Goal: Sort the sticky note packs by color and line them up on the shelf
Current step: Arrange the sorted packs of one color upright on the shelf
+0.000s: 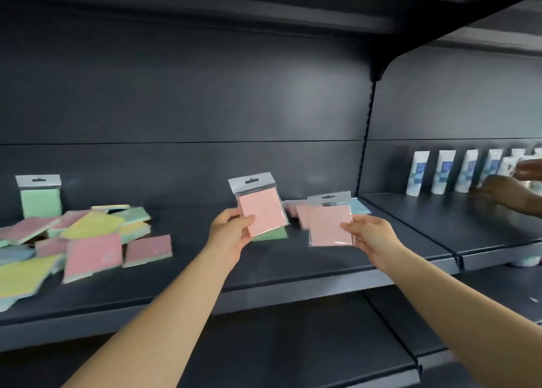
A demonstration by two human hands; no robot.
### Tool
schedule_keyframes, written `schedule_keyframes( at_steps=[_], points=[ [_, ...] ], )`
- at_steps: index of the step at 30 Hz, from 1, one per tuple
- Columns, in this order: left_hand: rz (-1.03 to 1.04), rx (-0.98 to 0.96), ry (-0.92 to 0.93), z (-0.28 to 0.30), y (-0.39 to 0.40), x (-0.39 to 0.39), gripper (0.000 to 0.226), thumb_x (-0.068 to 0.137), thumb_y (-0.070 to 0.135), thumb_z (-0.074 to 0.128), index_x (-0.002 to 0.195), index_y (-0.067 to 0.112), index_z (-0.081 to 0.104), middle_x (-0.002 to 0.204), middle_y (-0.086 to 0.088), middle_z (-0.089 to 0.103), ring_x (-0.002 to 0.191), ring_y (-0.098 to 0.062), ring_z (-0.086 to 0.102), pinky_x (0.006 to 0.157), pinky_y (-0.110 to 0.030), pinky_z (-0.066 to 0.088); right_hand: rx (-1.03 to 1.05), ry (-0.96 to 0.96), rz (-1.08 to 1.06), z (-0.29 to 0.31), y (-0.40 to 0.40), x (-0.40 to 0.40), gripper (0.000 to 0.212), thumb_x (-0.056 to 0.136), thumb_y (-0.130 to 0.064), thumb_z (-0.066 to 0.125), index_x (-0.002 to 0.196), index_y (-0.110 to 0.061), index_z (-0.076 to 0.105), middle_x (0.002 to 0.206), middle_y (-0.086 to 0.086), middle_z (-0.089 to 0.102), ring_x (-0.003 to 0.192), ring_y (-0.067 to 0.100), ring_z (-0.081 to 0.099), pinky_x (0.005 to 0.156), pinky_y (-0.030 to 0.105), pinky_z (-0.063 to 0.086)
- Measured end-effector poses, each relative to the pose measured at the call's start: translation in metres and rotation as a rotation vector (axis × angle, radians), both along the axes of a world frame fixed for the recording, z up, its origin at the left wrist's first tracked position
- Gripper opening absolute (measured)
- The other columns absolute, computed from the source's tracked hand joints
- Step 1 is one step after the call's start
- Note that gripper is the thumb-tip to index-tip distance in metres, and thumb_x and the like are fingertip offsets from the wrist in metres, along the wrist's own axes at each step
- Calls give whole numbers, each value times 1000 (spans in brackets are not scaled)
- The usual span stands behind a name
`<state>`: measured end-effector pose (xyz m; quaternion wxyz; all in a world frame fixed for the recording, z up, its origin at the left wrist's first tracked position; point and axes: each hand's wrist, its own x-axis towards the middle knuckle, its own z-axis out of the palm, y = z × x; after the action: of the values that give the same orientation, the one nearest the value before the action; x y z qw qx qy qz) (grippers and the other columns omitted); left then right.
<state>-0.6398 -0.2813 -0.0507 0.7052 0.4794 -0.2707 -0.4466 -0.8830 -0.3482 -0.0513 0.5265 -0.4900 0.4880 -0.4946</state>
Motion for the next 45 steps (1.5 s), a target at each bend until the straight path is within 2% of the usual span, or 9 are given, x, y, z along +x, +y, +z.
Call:
schedule_keyframes(
  at_steps=[5, 10, 19, 25, 27, 30, 34, 41, 45],
  points=[
    [77, -26, 42, -10, -40, -39, 22, 85, -10, 56, 102, 5, 57, 99, -12, 66, 95, -29, 63, 90, -40, 51, 14, -71, 96, -26, -44, -22, 19, 85, 6, 61, 103, 2, 63, 96, 16, 71, 83, 26, 69, 74, 29, 54],
    [152, -37, 89, -23, -70, -54, 29, 86, -7, 56, 114, 1, 56, 106, -12, 65, 92, -24, 64, 78, -28, 52, -55, 3, 95, -33, -80, -9, 13, 80, 8, 67, 83, -4, 66, 86, 13, 69, 83, 29, 66, 88, 41, 53],
    [128, -57, 195, -36, -88, -49, 27, 87, -7, 55, 112, 4, 58, 104, -10, 68, 87, -19, 66, 83, -30, 50, -115, 158, 86, -41, -126, 6, 14, 80, -2, 71, 90, -11, 69, 85, 4, 67, 80, 21, 63, 73, 26, 50],
    [70, 8, -73, -35, -87, -68, 20, 86, -5, 58, 103, 5, 60, 100, -10, 66, 93, -24, 64, 81, -34, 53, -96, 129, 12, -42, -131, 3, 36, 80, -28, 74, 111, -15, 62, 94, 0, 66, 88, 17, 62, 85, 32, 49],
    [17, 36, -144, -35, -90, -84, 19, 86, -5, 59, 102, 5, 60, 100, -10, 67, 91, -24, 65, 82, -37, 55, -115, 6, 27, -37, -124, 1, 31, 82, -35, 70, 103, -14, 65, 88, -1, 66, 73, 12, 57, 73, 27, 47],
    [-17, 90, -239, -35, -100, -108, 20, 87, -1, 59, 106, 6, 59, 102, -10, 68, 94, -25, 65, 89, -43, 53, -141, -51, 168, -34, -115, -2, 16, 87, -28, 66, 87, -12, 68, 73, -2, 63, 63, 12, 52, 59, 22, 41],
    [103, 184, -588, -39, -108, -118, 19, 84, 7, 63, 103, 12, 62, 99, -4, 67, 93, -20, 64, 82, -34, 52, -165, 21, 231, -39, -113, -4, 11, 82, -2, 67, 86, -12, 68, 86, 9, 71, 79, 22, 67, 68, 27, 51],
    [183, 243, -834, -38, -105, -121, 14, 82, 10, 66, 95, 11, 69, 87, -1, 68, 77, -14, 60, 65, -19, 46, -161, 220, 189, -52, -126, 0, 23, 81, -14, 72, 103, -11, 68, 95, 5, 70, 89, 21, 68, 82, 36, 56],
    [215, 278, -885, -39, -109, -122, 11, 81, 11, 67, 91, 9, 71, 81, -4, 65, 73, -16, 56, 67, -24, 45, -158, 264, 159, -52, -128, 3, 23, 83, -15, 69, 106, -10, 65, 100, 3, 66, 93, 20, 64, 84, 31, 53]
  ],
)
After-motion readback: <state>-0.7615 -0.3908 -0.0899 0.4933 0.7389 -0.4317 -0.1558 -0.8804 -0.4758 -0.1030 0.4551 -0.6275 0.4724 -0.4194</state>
